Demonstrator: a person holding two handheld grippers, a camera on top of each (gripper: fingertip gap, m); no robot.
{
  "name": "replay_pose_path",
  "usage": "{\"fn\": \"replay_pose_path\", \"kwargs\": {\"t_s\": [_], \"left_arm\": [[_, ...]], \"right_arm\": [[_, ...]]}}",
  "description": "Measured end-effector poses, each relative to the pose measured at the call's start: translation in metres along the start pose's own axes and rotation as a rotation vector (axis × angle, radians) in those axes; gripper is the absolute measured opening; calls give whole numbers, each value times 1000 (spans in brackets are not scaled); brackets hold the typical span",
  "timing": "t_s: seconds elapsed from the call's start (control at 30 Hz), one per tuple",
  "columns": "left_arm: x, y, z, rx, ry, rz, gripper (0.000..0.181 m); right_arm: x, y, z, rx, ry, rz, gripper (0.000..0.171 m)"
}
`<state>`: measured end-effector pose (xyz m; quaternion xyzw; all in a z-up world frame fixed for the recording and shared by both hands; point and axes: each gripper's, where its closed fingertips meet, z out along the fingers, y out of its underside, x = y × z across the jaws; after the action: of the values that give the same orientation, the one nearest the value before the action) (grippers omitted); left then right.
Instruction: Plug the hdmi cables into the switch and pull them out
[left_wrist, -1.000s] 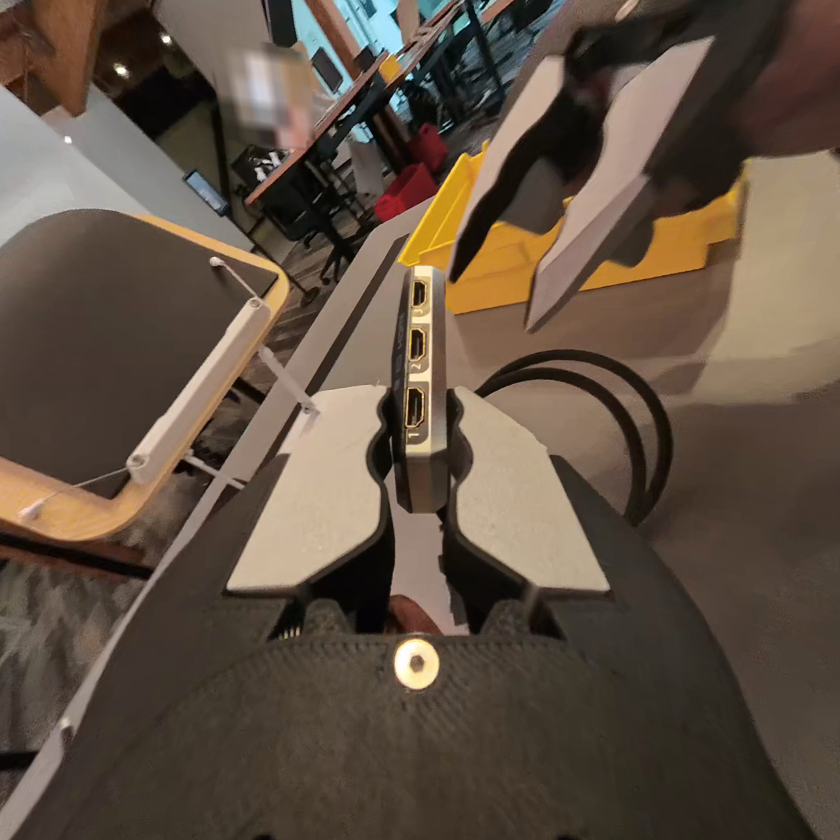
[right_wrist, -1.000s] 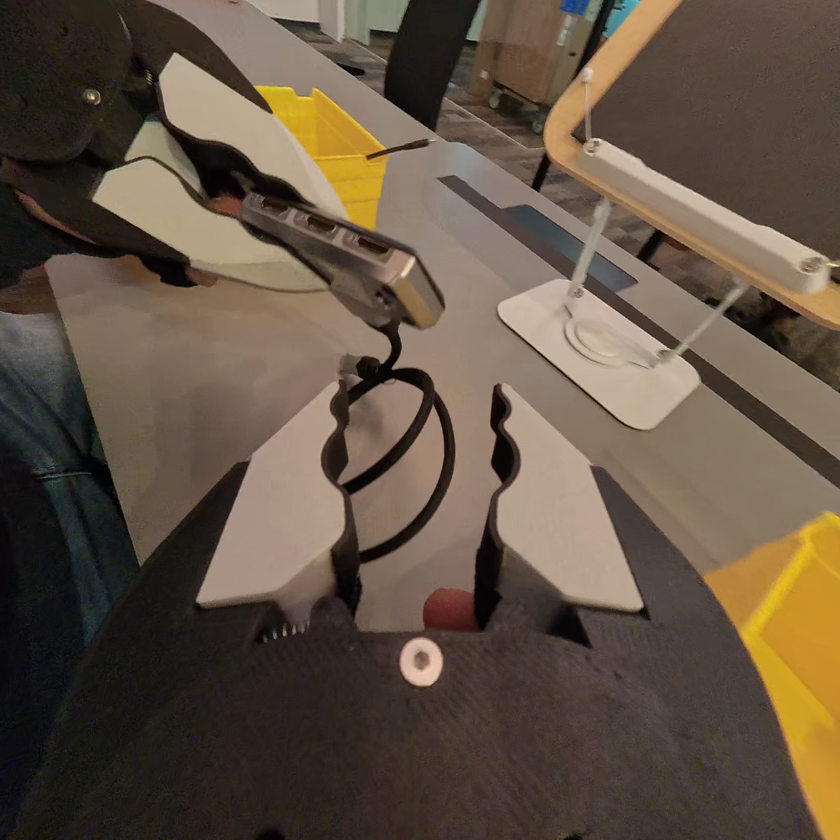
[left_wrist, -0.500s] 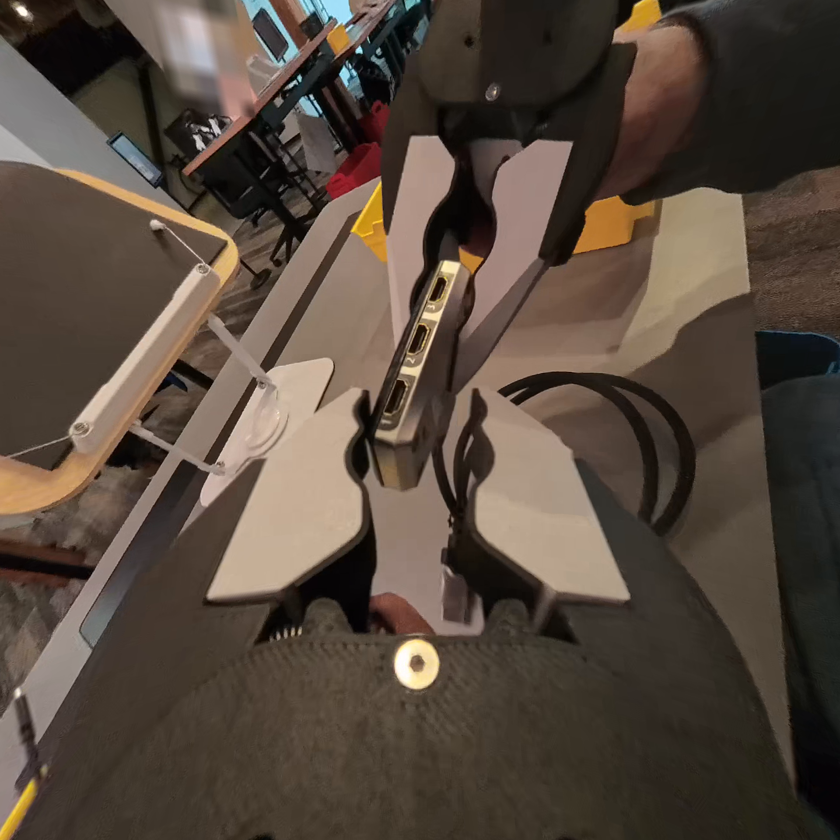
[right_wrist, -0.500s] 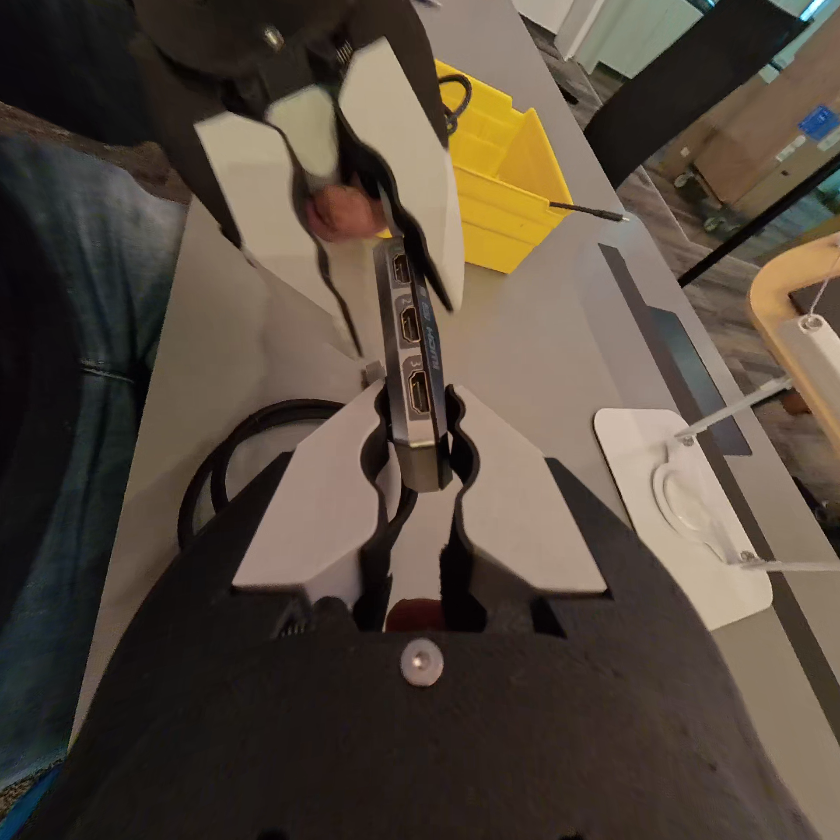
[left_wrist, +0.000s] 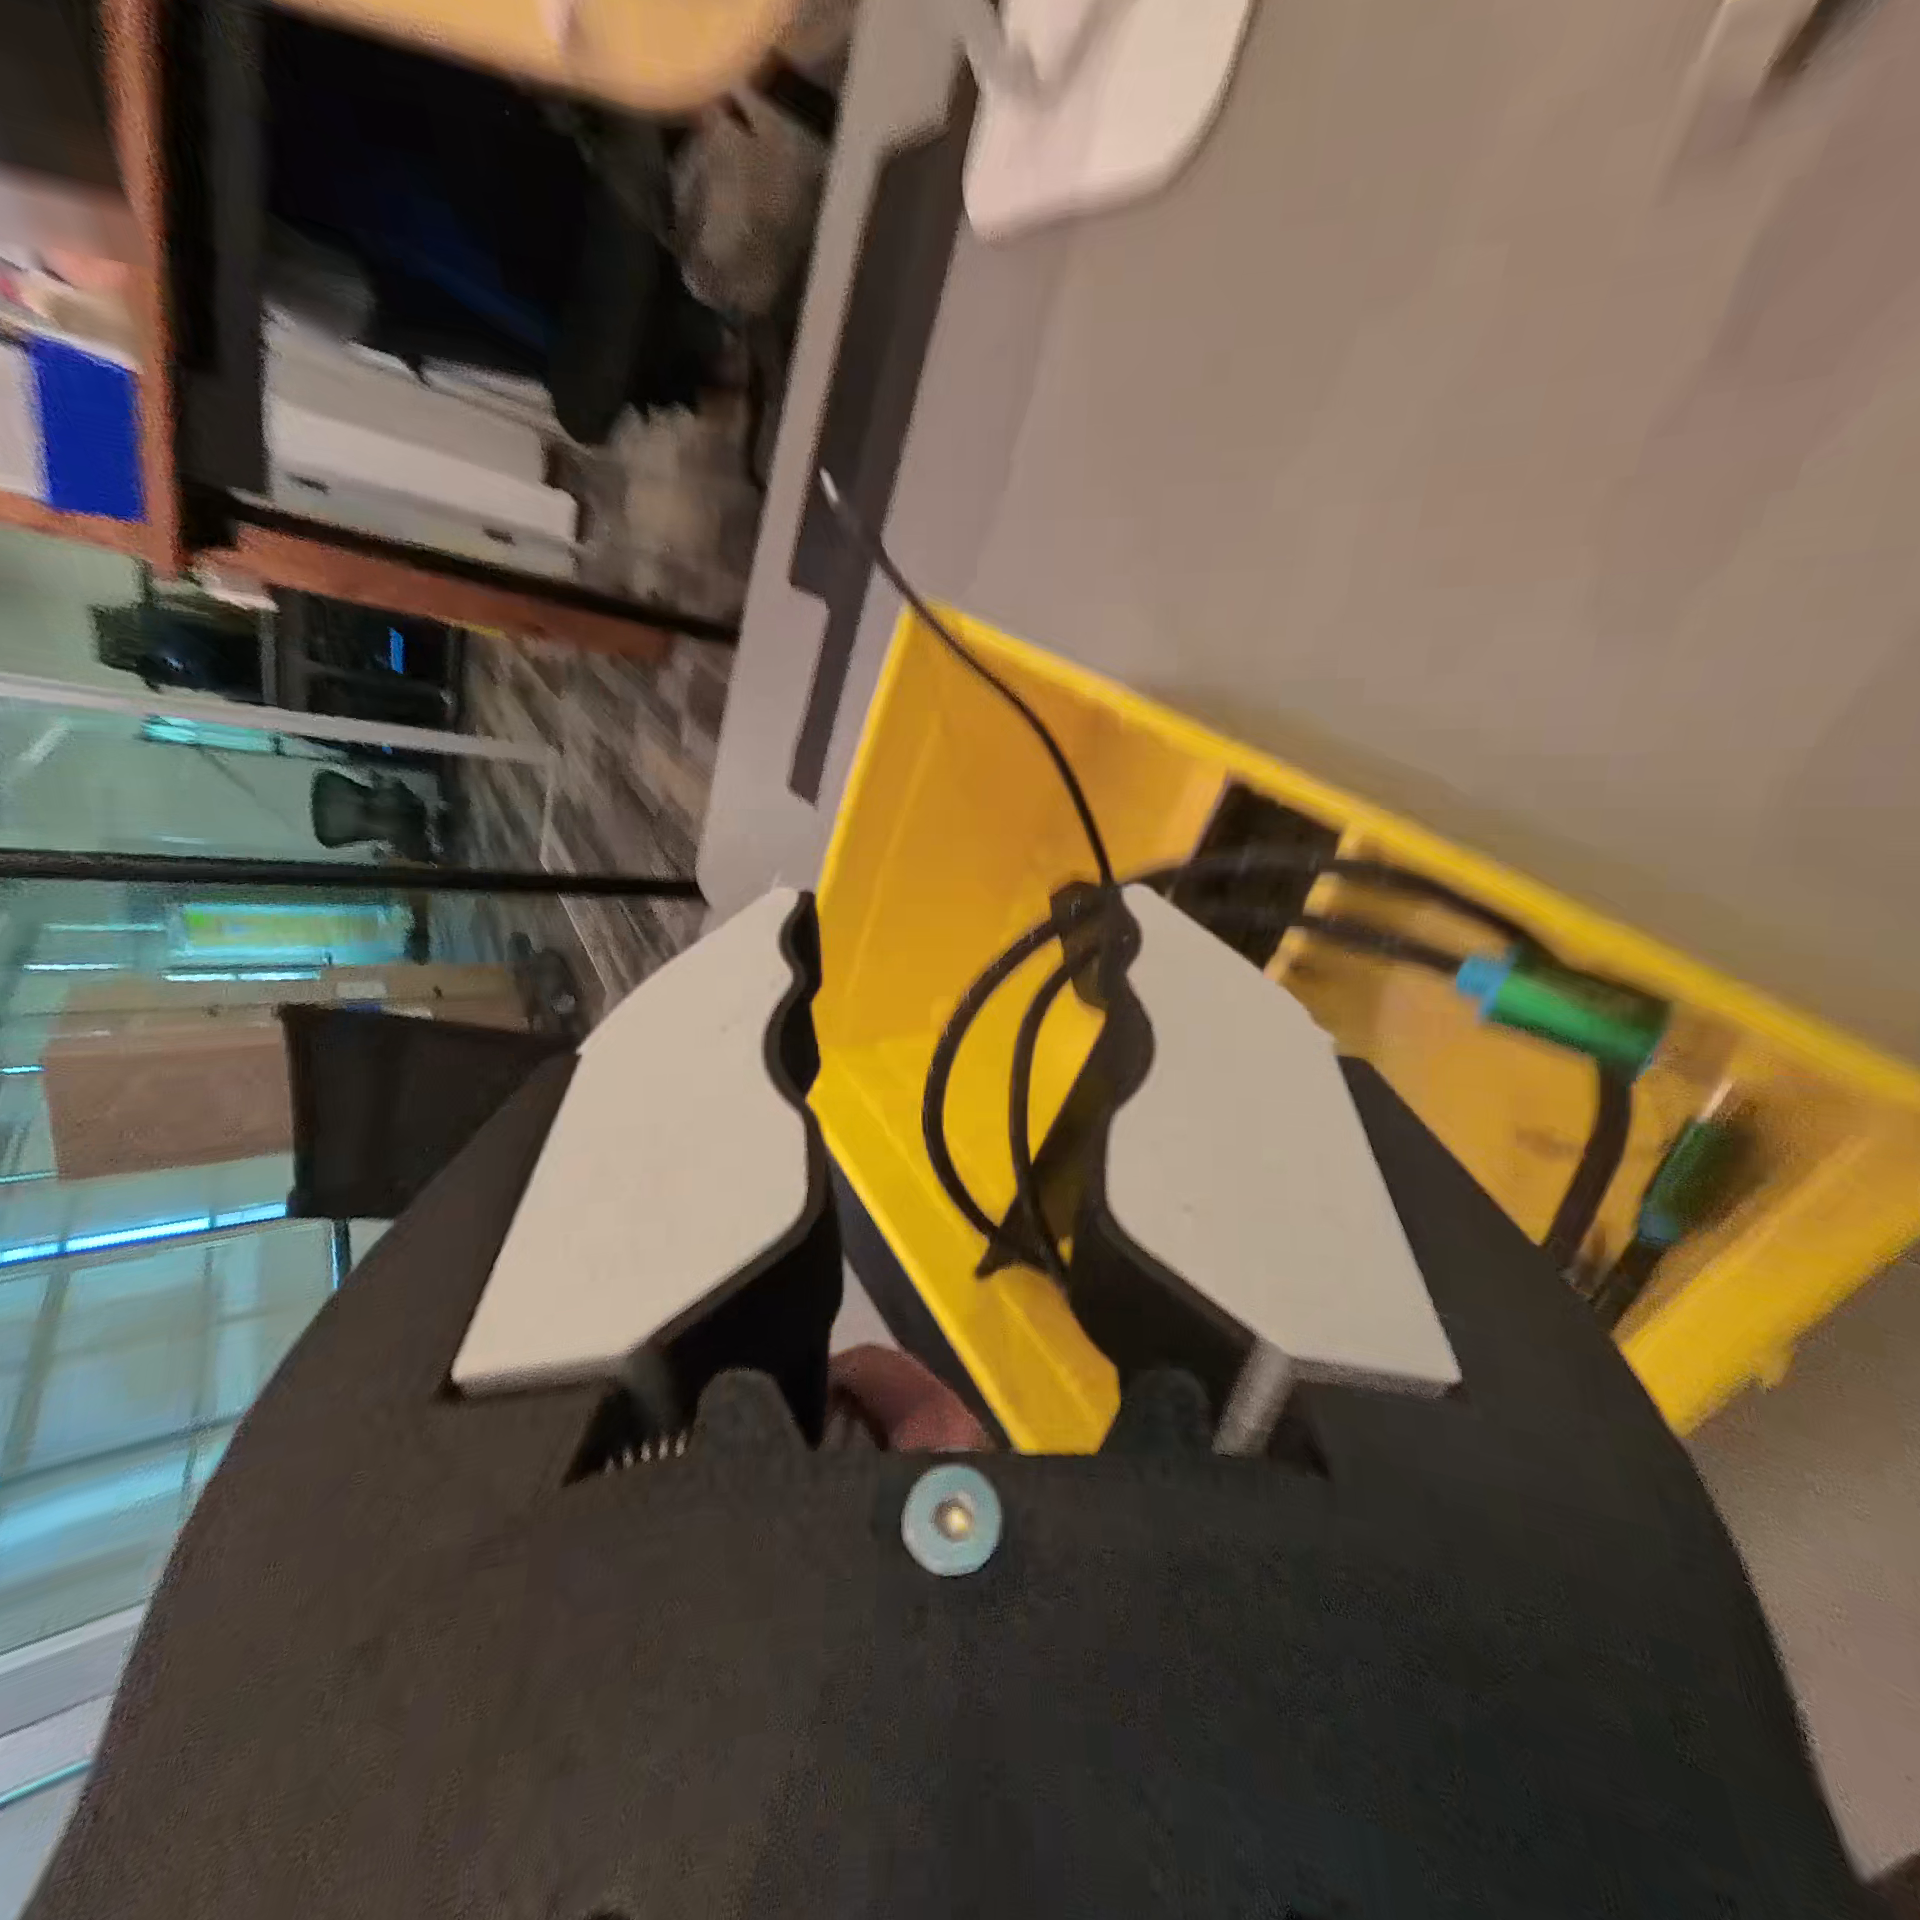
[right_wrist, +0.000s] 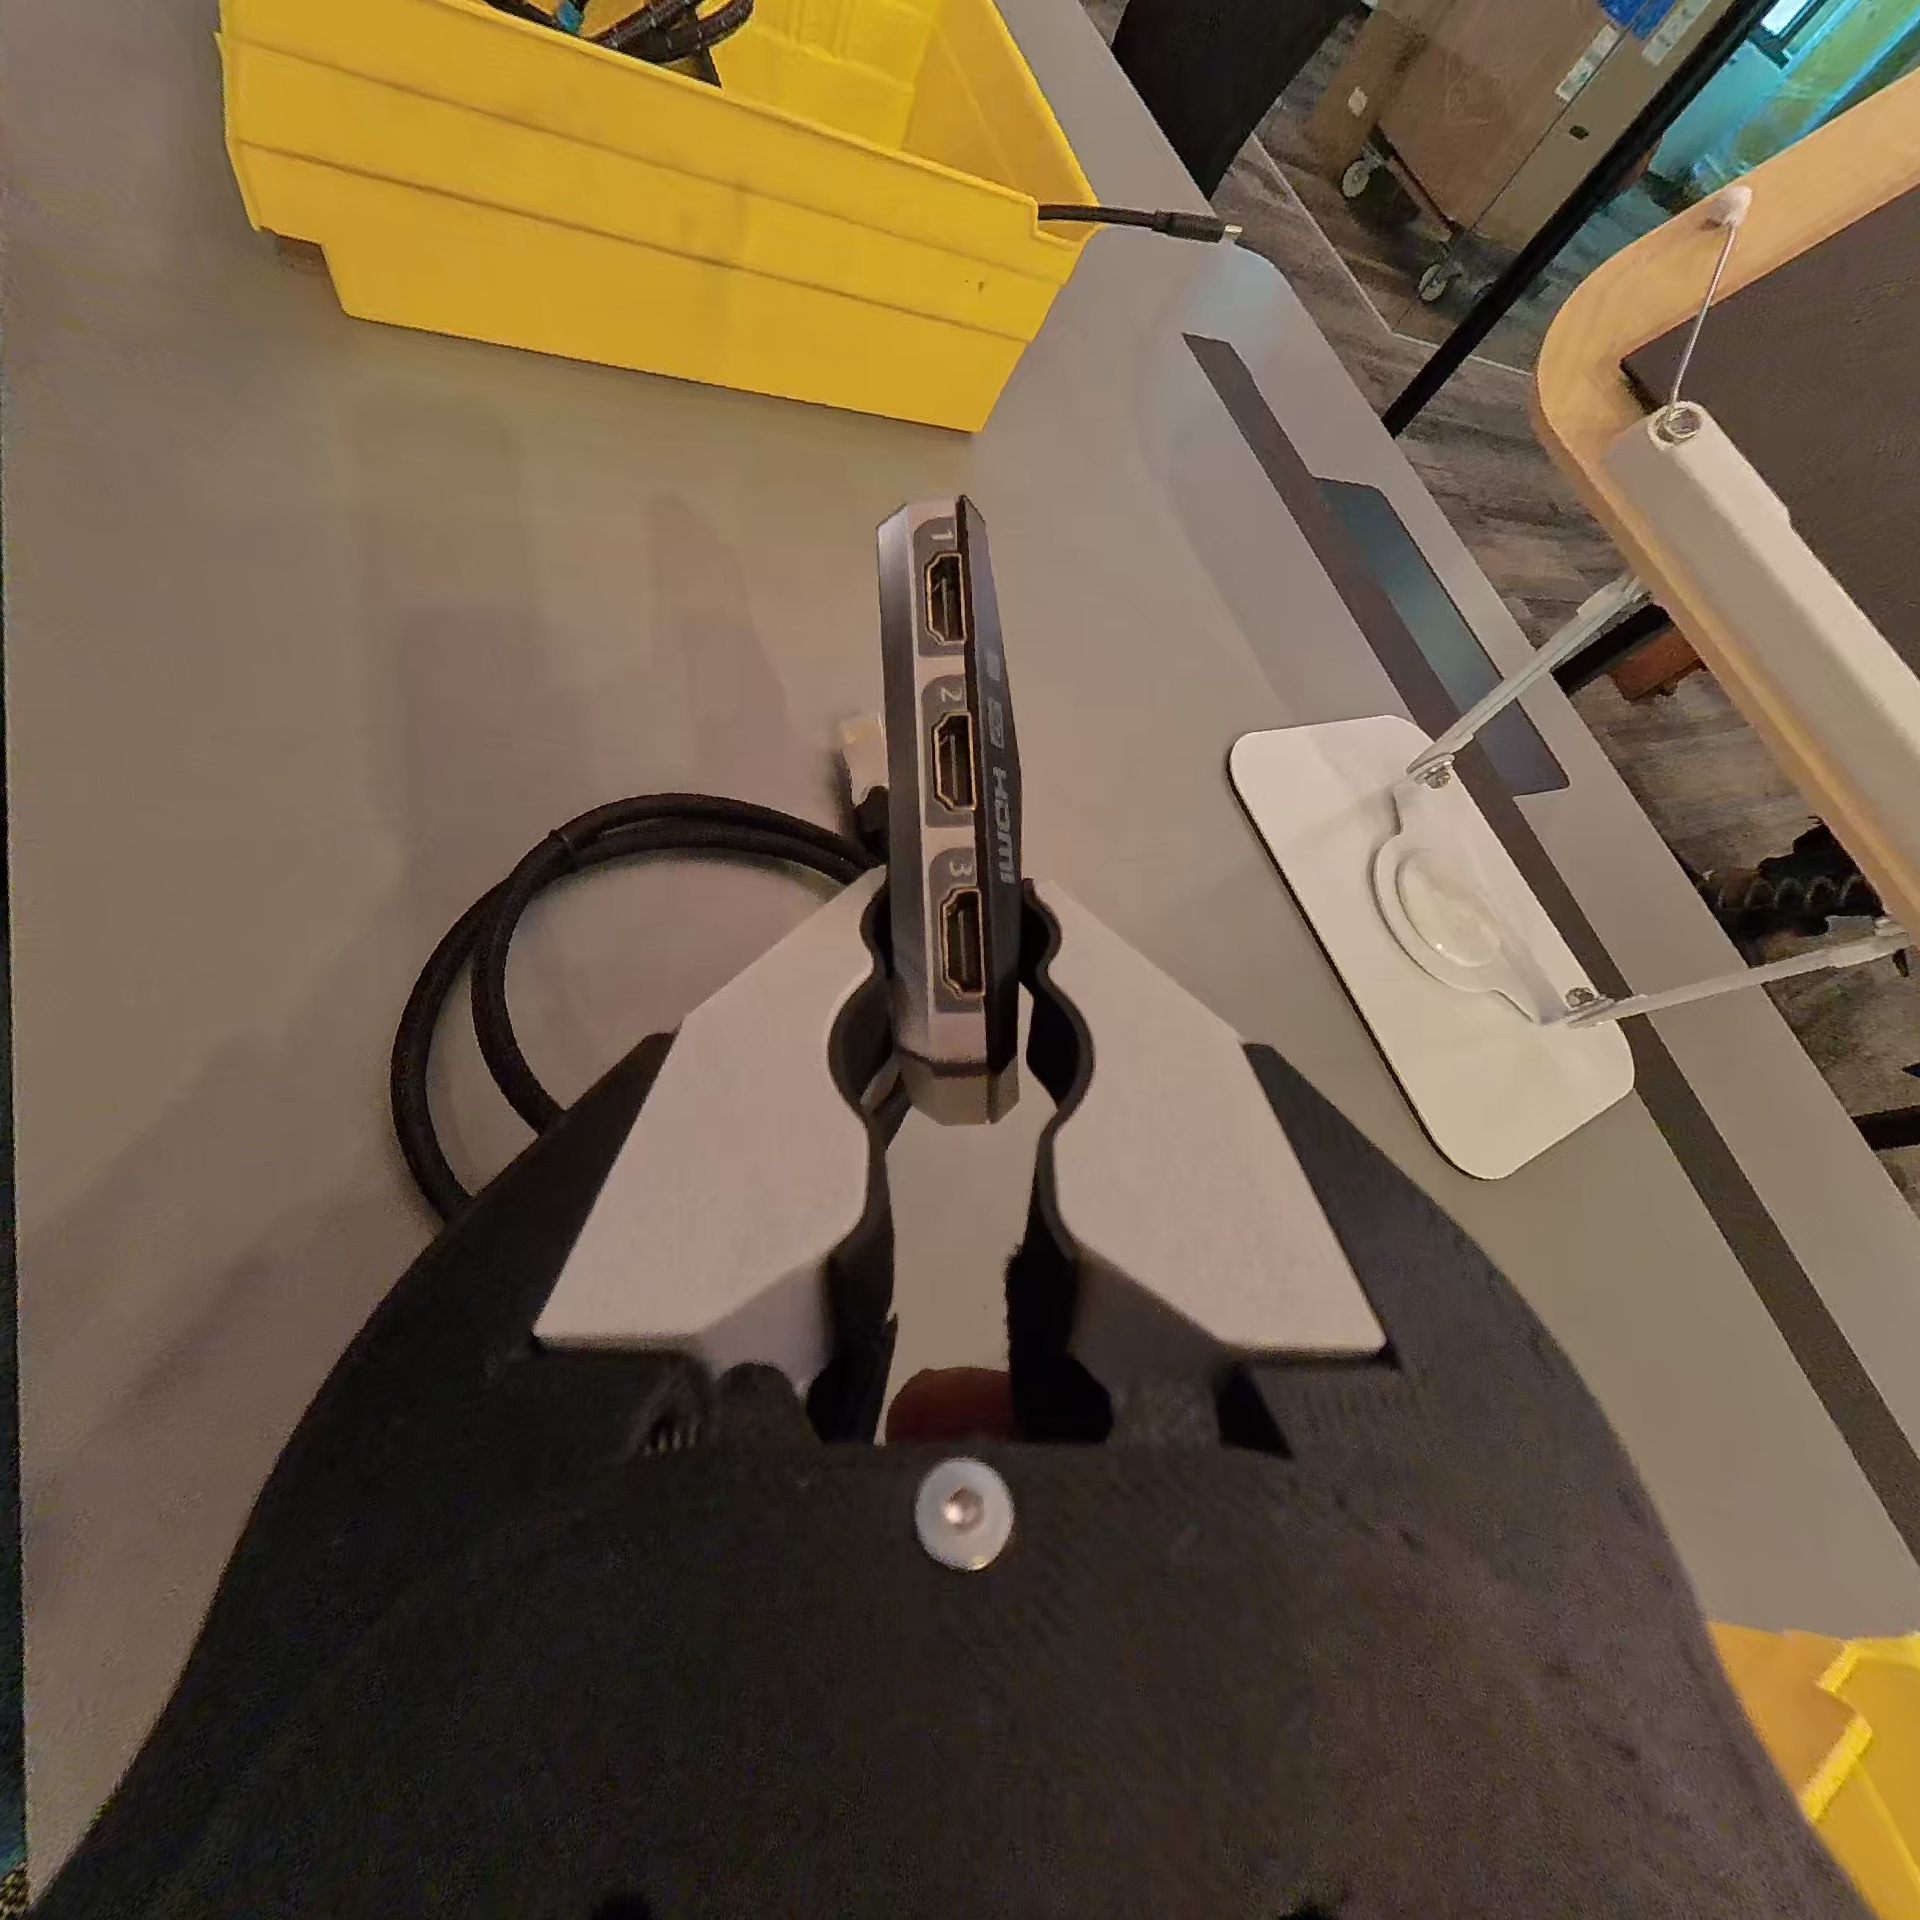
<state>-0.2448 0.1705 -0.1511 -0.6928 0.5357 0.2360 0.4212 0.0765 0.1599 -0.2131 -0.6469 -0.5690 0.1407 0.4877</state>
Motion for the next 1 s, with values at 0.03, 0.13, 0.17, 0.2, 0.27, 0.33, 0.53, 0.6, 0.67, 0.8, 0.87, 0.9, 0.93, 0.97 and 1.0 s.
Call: {"fn": "replay_pose_path", "kwargs": {"t_s": [0.03, 0.13, 0.17, 0.2, 0.27, 0.33, 0.53, 0.6, 0.67, 0.8, 0.87, 0.9, 0.93, 0.97, 1.0], "left_arm": [[0, 16, 9, -47, 14, 32, 52], [5, 47, 37, -125, 91, 87, 53], [7, 52, 45, -128, 118, 81, 53], [12, 56, 51, -138, 162, 68, 54], [15, 62, 62, -152, 204, 54, 52], [15, 67, 68, -156, 216, 41, 37], [3, 64, 58, -119, 197, 12, 12], [0, 66, 50, -123, 184, 22, 11], [-6, 66, 41, -122, 170, 9, 10], [-27, 68, 19, -109, 110, -29, 8], [-39, 69, 8, -99, 73, -52, 7], [-42, 70, 3, -101, 63, -60, 7], [-46, 71, -1, -98, 52, -66, 6], [-49, 70, -4, -89, 42, -78, 6], [-51, 70, -7, -84, 36, -91, 6]], "right_arm": [[0, 1, 0, -3, 1, 3, 18], [0, 4, 1, -18, 4, 1, 18], [0, 5, 1, -25, 5, -1, 18], [-1, 6, 1, -31, 5, -3, 18], [-2, 8, 2, -39, 3, -1, 18], [-2, 10, 3, -44, 2, 3, 18], [-1, 13, 5, -45, -4, 10, 18], [-1, 13, 7, -46, -5, 6, 18], [-1, 13, 7, -45, -6, 6, 18], [-1, 13, 7, -39, -7, 12, 18], [-1, 14, 7, -39, -7, 13, 18], [-2, 13, 7, -39, -7, 13, 18], [-2, 13, 7, -38, -7, 12, 18], [-2, 13, 7, -38, -7, 12, 18], [-2, 13, 7, -38, -7, 11, 18]]}}
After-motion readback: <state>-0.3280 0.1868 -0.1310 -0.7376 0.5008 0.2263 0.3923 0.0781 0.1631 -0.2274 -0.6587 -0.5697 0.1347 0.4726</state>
